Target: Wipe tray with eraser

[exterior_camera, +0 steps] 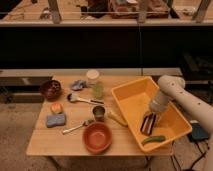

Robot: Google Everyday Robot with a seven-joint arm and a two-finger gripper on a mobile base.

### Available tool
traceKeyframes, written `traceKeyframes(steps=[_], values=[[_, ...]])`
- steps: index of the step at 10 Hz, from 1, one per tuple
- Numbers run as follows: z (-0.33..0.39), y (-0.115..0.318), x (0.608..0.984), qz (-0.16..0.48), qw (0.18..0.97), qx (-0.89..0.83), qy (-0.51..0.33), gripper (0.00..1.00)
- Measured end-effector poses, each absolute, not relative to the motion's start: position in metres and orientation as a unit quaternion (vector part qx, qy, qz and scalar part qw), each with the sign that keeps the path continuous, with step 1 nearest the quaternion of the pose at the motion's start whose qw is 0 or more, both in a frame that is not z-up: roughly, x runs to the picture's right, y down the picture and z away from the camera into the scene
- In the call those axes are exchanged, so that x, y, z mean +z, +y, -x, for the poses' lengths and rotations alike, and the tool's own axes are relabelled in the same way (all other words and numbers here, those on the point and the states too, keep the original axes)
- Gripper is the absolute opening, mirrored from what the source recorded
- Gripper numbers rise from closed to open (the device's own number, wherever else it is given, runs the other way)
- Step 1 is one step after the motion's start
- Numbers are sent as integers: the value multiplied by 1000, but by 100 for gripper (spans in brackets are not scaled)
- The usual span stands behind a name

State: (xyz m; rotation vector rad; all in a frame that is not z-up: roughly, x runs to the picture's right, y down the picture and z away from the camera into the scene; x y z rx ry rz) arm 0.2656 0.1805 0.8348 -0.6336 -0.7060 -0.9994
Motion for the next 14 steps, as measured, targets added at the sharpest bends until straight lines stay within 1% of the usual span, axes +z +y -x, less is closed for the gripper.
traceKeyframes(steps=[4, 6, 10, 14], values=[[-257, 198, 813, 294, 765, -480, -313, 44], [-256, 195, 808, 288, 766, -484, -310, 44], [-232, 155, 793, 259, 759, -515, -301, 44], [-224, 113, 798, 240, 758, -526, -301, 44]])
